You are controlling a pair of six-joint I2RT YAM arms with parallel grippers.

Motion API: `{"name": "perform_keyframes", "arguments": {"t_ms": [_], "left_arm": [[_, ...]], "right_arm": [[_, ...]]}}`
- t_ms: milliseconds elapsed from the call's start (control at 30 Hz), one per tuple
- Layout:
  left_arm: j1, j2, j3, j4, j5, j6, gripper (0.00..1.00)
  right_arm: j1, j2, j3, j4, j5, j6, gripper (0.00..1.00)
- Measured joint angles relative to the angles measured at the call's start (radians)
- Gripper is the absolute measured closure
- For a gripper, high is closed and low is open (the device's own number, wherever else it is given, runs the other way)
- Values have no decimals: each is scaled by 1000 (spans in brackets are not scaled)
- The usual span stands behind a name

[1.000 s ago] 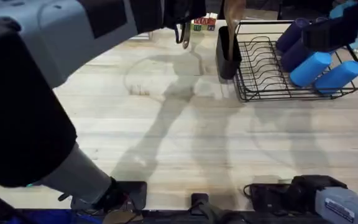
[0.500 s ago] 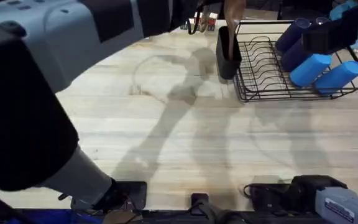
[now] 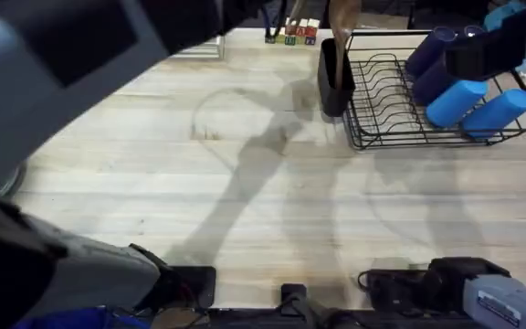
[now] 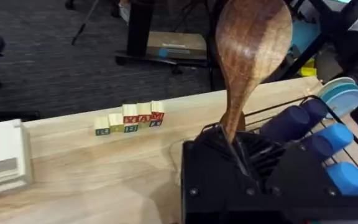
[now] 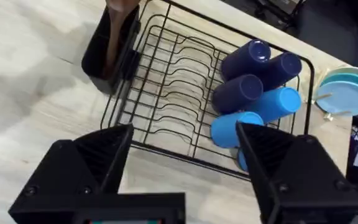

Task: Pick up the spoon on the table one by one and put them onto the rack

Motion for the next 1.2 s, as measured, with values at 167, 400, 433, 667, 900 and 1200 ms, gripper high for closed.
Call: {"name": "perform_keyframes", "arguments": {"t_ms": [167, 400, 433, 667, 900, 1200], "left_arm": [[0, -79, 0, -112, 0, 74, 956], [0, -142, -40, -148, 0, 119, 956], [0, -155, -56, -147, 0, 123, 956], [0, -248, -234, 21, -4, 139, 956], [-18, -254, -427, 437, 55, 118, 956], [-42, -210, -585, 789, 78, -19, 956]], "right_arm": [[0, 0, 0, 0, 0, 0, 5], [0, 0, 0, 0, 0, 0, 5], [0, 0, 0, 0, 0, 0, 5], [0, 0, 0, 0, 0, 0, 5], [0, 0, 0, -2, 0, 0, 5], [0, 0, 0, -2, 0, 0, 5]]}}
